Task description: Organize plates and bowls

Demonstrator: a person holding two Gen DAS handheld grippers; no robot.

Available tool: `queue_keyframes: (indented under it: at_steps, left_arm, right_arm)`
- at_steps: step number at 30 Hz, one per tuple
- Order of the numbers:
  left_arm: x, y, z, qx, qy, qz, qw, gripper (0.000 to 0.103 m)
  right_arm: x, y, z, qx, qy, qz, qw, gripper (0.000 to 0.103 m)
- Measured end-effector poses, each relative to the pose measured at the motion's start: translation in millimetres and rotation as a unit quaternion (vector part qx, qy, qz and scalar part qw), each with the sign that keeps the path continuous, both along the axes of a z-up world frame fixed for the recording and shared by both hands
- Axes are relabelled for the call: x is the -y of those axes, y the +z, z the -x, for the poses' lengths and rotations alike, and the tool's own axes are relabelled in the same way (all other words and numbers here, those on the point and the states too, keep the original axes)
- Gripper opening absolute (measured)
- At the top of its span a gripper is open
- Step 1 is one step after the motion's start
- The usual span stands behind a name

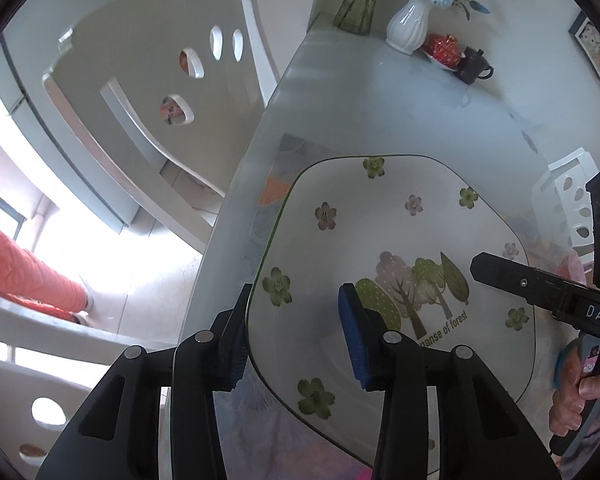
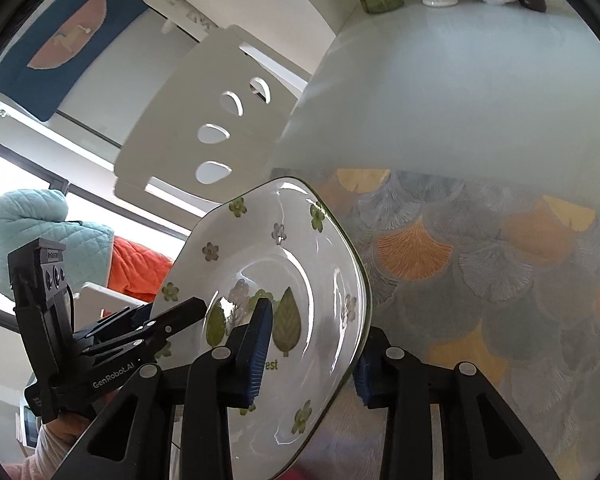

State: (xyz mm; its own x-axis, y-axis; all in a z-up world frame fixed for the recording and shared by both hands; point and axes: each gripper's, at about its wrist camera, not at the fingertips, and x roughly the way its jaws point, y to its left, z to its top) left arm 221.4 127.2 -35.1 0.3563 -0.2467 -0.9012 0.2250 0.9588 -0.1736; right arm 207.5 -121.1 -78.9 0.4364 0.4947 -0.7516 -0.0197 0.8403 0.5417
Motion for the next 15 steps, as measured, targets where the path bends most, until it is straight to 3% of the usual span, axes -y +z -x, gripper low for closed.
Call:
queue_keyframes:
  at_steps: [15]
  left_arm:
    - [7.4,51.5,54.2,0.023,-0.001,0.005,0.9997,0.038]
  right_arm:
    - [4.3,57.1,60.4,0.02,-0.006,0.007,1.0,0.035]
